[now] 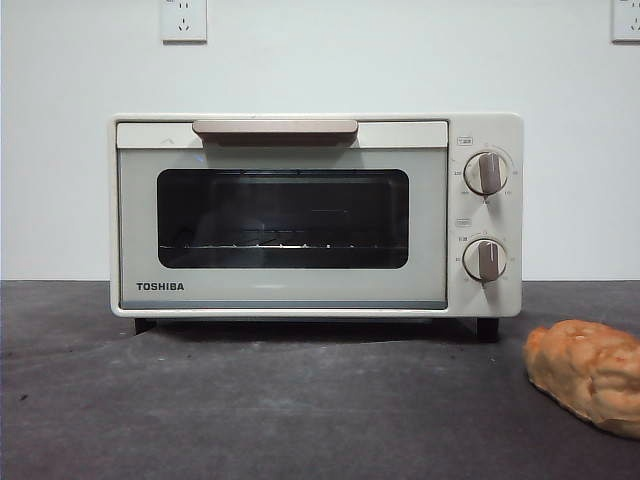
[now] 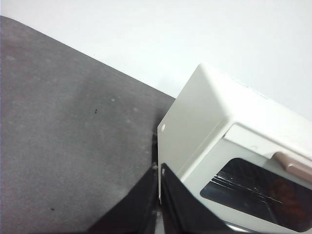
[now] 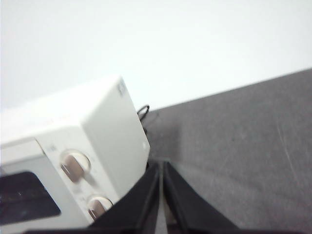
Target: The left arm flap open the oven, the right arm pick bread and place it into oven, the left arm flap close the oven
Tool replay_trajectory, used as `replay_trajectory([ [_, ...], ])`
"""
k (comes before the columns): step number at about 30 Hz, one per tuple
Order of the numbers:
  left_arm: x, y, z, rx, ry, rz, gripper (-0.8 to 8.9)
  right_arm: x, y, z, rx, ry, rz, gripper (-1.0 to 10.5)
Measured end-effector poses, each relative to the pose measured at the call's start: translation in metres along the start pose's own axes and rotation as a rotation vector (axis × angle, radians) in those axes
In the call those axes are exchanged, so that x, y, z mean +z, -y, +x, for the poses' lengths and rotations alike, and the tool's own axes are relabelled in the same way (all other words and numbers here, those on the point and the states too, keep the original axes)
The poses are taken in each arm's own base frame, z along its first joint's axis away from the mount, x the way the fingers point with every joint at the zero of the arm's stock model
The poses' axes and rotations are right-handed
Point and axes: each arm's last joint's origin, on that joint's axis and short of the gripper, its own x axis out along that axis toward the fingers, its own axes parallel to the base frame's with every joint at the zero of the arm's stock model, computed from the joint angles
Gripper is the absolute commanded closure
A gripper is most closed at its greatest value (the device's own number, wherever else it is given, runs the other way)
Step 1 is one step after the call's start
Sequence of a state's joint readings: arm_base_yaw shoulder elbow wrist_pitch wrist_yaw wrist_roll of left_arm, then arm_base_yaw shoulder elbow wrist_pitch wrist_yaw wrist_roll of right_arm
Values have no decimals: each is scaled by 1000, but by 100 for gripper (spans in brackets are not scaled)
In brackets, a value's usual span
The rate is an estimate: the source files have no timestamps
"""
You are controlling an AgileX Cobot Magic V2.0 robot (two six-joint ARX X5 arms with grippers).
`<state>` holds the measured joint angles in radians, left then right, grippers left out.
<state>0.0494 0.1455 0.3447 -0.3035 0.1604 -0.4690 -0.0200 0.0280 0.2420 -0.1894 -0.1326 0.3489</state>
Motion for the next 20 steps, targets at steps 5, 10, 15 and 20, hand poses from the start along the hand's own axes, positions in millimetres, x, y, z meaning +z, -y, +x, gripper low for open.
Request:
replay_trajectory([
  [5,29,17,0,-38,-75,70,795,27,-11,-2,18,-36,-2,938],
  [10,53,30,10,-88,-226,154,796,52,-22,5,78,-176,-32,938],
  [15,66,40,24,-174,-389,216,796,70,-30,19,145,-377,-68,938],
  [20,72,48,32,-227,-524,259,796,82,-35,34,171,-565,-101,938],
])
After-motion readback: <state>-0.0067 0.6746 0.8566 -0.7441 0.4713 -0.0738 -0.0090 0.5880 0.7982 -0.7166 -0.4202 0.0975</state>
